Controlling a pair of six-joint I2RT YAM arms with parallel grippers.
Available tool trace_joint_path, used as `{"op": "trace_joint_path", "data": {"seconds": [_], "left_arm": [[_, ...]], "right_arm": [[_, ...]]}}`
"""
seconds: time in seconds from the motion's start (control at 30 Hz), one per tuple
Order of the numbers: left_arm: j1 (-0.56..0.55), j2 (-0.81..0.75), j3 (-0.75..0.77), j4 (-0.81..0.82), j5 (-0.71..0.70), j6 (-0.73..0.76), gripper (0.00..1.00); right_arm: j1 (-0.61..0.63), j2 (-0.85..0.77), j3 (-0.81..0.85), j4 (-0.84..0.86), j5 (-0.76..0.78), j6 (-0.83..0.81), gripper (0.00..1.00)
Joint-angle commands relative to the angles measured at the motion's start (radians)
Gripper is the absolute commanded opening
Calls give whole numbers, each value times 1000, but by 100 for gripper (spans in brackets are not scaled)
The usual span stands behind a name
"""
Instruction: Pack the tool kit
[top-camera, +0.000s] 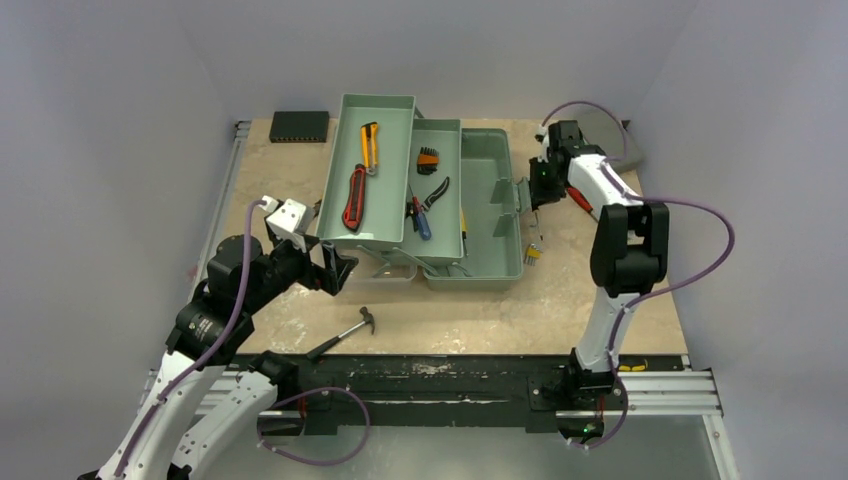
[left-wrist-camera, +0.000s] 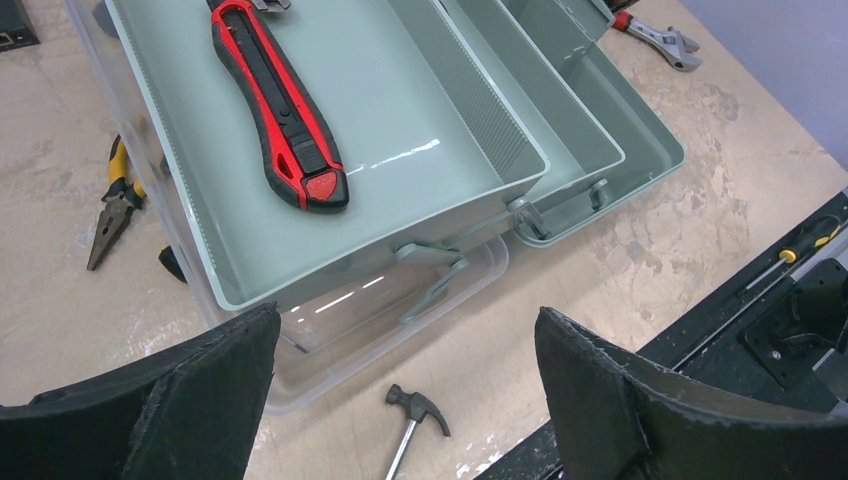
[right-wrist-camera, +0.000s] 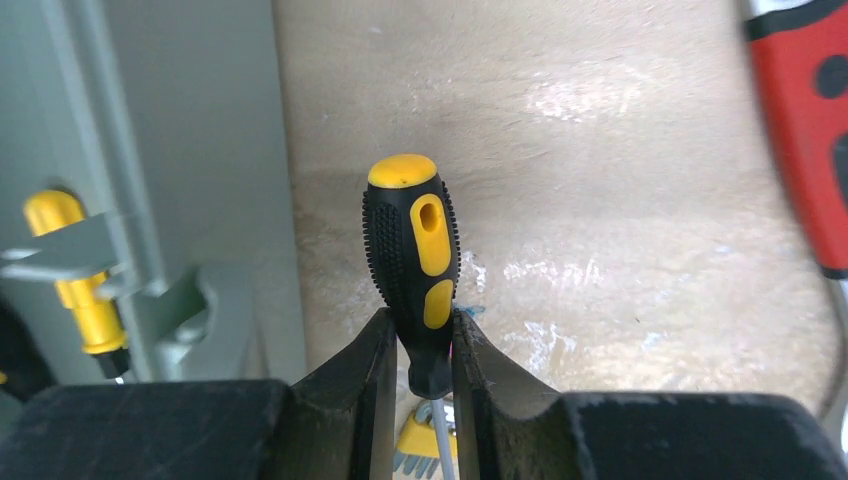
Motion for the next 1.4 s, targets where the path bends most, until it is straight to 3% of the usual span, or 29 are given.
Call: {"op": "trace_joint_path", "data": {"seconds": [0.0, 0.23, 0.37, 0.53, 0.67, 0.97, 1.03, 1.13, 1.2, 1.27, 1.37], "left_arm": [[-1, 3, 8, 30, 1, 13, 95], [-3, 4, 7, 30, -1, 14, 95], [-3, 2, 7, 30, -4, 15, 95], [-3, -2, 7, 29, -6, 15, 95], [-3, -3, 9, 29, -3, 15, 95], [-3, -9, 7, 27, -2, 15, 95], [-3, -11, 7, 26, -4, 15, 95], [-2, -12, 8, 26, -5, 15, 95], [-2, -11, 7, 26, -5, 15, 95], [-3, -13, 8, 26, -6, 15, 95], [-3, -15, 8, 26, -6, 15, 95]], "right_arm": [[-24, -114, -8, 31, 65, 87, 0], [-41, -250, -15, 20, 167, 144, 0], [-41, -292, 30, -35, 149, 149, 0], [-17, -324, 52, -58, -53, 183, 0], [37, -354, -18, 56, -250, 266, 0], [173, -264, -17, 149, -299, 345, 0], [187, -249, -16, 164, -299, 352, 7], [192, -252, -23, 175, -284, 353, 34], [192, -294, -52, 201, -251, 351, 46], [192, -350, -94, 240, -232, 358, 53], [191, -413, -122, 223, -159, 363, 56]]}}
